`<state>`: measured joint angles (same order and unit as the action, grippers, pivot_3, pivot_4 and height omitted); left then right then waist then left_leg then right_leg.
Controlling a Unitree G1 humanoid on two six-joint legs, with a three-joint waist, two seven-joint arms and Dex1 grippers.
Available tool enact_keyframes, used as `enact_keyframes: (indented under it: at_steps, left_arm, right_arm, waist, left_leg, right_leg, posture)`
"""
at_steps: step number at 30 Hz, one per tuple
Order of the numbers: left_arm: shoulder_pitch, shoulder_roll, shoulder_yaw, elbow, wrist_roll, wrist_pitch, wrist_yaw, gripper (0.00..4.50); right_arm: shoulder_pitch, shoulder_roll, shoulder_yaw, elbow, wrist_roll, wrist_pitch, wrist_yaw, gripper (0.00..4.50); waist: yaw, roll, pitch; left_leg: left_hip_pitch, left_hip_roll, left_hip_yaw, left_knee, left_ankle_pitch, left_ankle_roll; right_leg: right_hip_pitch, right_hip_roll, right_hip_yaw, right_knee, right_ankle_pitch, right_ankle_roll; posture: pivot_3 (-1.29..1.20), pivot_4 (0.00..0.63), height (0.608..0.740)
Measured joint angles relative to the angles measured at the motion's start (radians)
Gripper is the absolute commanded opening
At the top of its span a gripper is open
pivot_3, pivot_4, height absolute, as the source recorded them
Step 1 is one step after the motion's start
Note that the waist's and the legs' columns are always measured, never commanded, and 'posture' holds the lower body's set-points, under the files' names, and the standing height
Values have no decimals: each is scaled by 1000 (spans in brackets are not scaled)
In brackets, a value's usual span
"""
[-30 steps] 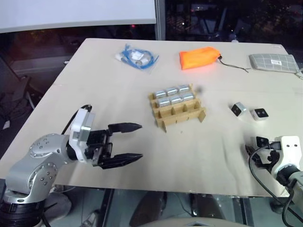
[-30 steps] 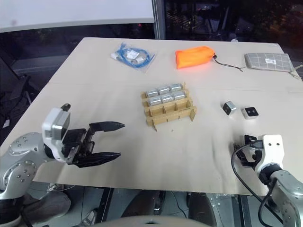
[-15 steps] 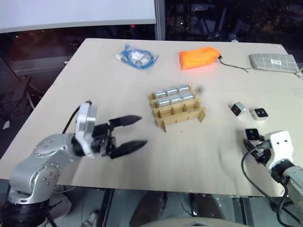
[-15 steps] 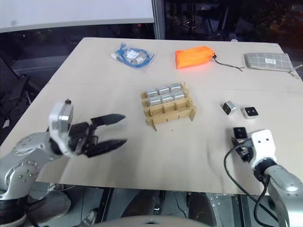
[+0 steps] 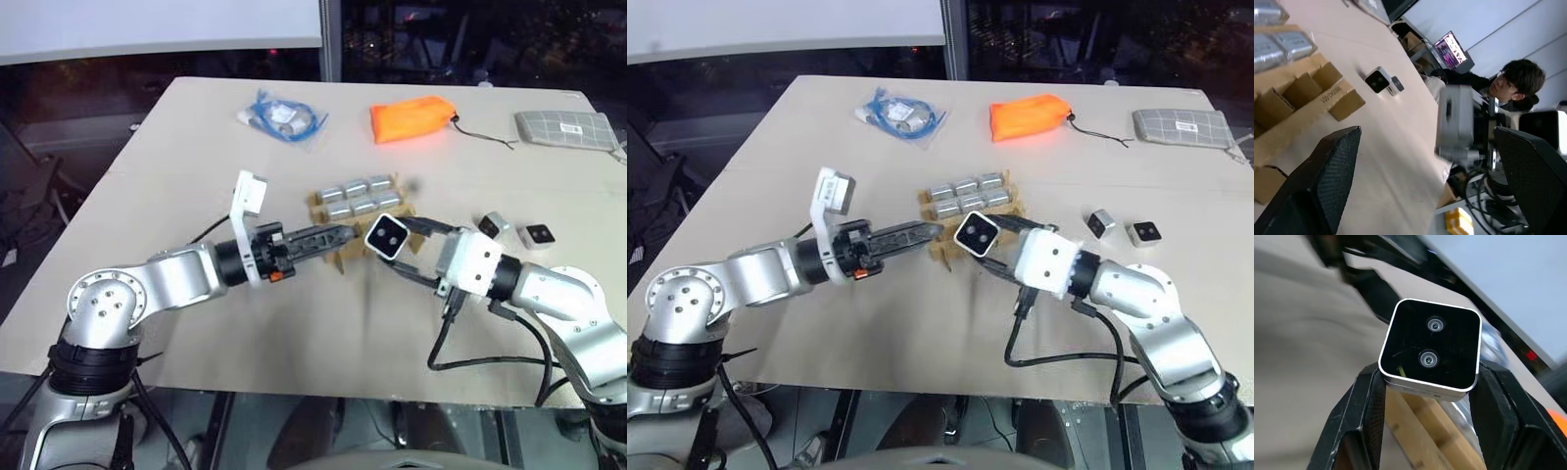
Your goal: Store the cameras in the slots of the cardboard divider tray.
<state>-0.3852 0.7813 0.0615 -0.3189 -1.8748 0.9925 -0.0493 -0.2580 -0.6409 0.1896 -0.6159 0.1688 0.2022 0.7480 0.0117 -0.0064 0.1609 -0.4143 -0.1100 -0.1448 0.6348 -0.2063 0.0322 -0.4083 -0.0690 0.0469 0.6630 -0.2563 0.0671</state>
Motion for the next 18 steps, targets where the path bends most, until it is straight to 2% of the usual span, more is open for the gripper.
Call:
enact_keyframes:
  at_steps: [8,11,13,14,17,18]
  left_arm:
    - [-25,-12,-32,-3,-73,-17,93,4500]
    - [-27,0,-35,-5,-73,-11,98,3647]
    - [-28,0,-43,-5,-73,-4,95,2514]
    - [-30,-1,-45,-7,-73,-2,92,2172]
    - [-43,1,-61,-7,-68,7,78,696]
    - [-44,4,-61,-7,-62,11,73,639]
  right_arm:
    - [-67,18,54,46,-42,-34,49,1879]
    - [-69,20,59,51,-47,-38,55,1879]
    - [-73,22,59,51,-50,-46,55,1879]
    - [-73,22,59,54,-51,-48,56,1879]
    - [-72,25,59,78,-56,-51,59,1879]
    - [-72,28,62,82,-55,-51,60,1879]
  waist:
    - [1,0,0]
    - [1,0,0]
    - [1,0,0]
    - [1,0,0]
    - [1,0,0]
    - [1,0,0]
  left_leg:
    - [0,0,0,0,0,0]
    - [0,0,1,0,0,0]
    - [0,0,1,0,0,0]
    - [0,0,1,0,0,0]
    - [0,0,1,0,0,0]
    - [0,0,1,0,0,0]
  right_leg:
    - [0,0,0,1,0,0]
    - [0,0,1,1,0,0]
    - [0,0,1,1,0,0]
    - [0,0,1,1,0,0]
    - [0,0,1,1,0,0]
    - [-1,0,1,1,0,0]
  posture:
    - [0,150,740]
    - [0,150,740]
    - [0,150,740]
    - [0,150,740]
    - [0,150,740]
    - [0,150,740]
